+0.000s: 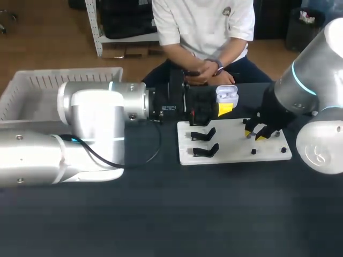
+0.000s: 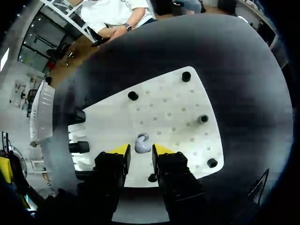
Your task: Pick up each earbud case from the left stands, insert the matching earbuds, close the lid, and place the case in the box.
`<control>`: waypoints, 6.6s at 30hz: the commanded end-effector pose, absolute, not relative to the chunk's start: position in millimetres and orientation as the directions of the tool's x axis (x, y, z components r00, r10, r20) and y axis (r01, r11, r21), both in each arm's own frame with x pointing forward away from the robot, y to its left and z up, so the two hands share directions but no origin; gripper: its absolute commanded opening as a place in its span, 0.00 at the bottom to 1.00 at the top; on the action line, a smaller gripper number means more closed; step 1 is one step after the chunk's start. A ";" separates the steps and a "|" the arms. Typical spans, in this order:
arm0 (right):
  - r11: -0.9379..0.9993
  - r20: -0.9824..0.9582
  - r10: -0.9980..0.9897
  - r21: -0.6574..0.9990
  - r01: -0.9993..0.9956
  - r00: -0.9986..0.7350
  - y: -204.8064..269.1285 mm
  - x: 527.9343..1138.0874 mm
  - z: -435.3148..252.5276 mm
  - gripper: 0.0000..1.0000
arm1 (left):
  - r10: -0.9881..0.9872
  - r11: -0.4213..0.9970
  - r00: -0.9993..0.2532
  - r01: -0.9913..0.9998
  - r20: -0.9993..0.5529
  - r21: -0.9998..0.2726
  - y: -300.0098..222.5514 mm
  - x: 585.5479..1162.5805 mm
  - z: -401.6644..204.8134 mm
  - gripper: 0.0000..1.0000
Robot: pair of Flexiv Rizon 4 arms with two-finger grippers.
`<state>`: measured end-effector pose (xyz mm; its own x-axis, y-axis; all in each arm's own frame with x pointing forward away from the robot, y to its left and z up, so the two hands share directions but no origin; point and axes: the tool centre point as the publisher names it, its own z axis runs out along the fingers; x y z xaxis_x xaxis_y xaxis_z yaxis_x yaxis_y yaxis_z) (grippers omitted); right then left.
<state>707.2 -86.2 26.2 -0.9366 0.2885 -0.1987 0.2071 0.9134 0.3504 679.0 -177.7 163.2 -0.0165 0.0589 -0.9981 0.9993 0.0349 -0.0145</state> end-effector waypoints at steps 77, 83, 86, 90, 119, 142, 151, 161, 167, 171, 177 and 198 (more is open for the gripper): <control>0.919 -0.274 -0.349 0.088 -0.385 -0.896 -34.7 611.1 255.3 0.00 | 0.052 0.041 -0.012 0.999 -0.999 -0.010 -177.5 677.6 162.0 0.00; 0.905 -0.318 -0.377 0.073 -0.419 -0.870 -17.1 621.1 254.9 0.00 | 0.052 0.041 -0.012 0.999 -0.999 -0.010 -177.5 677.6 162.0 0.00; 0.901 -0.334 -0.378 0.083 -0.427 -0.863 -12.1 626.2 252.4 0.00 | 0.052 0.041 -0.012 0.999 -0.999 -0.010 -177.5 677.6 162.0 0.00; 0.894 -0.343 -0.386 0.092 -0.439 -0.856 -5.9 631.2 246.8 0.00 | 0.052 0.041 -0.012 0.999 -0.999 -0.010 -177.5 677.6 162.0 0.00; 0.875 -0.350 -0.435 0.051 -0.481 -0.829 0.0 656.9 216.6 0.00 | 0.052 0.041 -0.012 0.999 -0.999 -0.010 -177.5 677.6 162.0 0.00; 0.877 -0.340 -0.438 0.039 -0.478 -0.832 -1.9 662.5 210.9 0.00 | 0.052 0.041 -0.012 0.999 -0.999 -0.010 -177.5 677.6 162.0 0.00; 0.879 -0.343 -0.436 0.037 -0.476 -0.832 -1.0 659.6 212.7 0.00 | 0.052 0.041 -0.012 0.999 -0.999 -0.010 -177.5 677.6 162.0 0.00; 0.880 -0.336 -0.436 0.035 -0.473 -0.835 -1.3 657.7 210.7 0.00 | 0.052 0.041 -0.012 0.999 -0.999 -0.010 -177.5 677.6 162.0 0.00; 0.879 -0.330 -0.437 0.037 -0.475 -0.836 -0.7 657.5 209.8 0.00 | 0.052 0.041 -0.012 0.999 -0.999 -0.010 -177.5 677.6 162.0 0.00; 0.878 -0.327 -0.441 0.036 -0.477 -0.836 0.1 657.7 208.3 0.00 | 0.052 0.041 -0.012 0.999 -0.999 -0.010 -177.5 677.6 162.0 0.00; 0.877 -0.326 -0.443 0.036 -0.479 -0.835 0.9 657.8 208.8 0.00 | 0.052 0.041 -0.012 0.999 -0.999 -0.010 -177.5 677.6 162.0 0.00; 0.862 -0.310 -0.485 -0.012 -0.507 -0.818 -0.4 659.4 201.9 0.00 | 0.052 0.041 -0.012 0.999 -0.999 -0.010 -177.5 677.6 162.0 0.00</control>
<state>658.4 -1.3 203.9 -0.8177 -0.4840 -0.3117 -0.5072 0.8618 -0.0077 679.4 -177.5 162.0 -0.0172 0.0598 -0.9981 0.9993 0.0356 -0.0151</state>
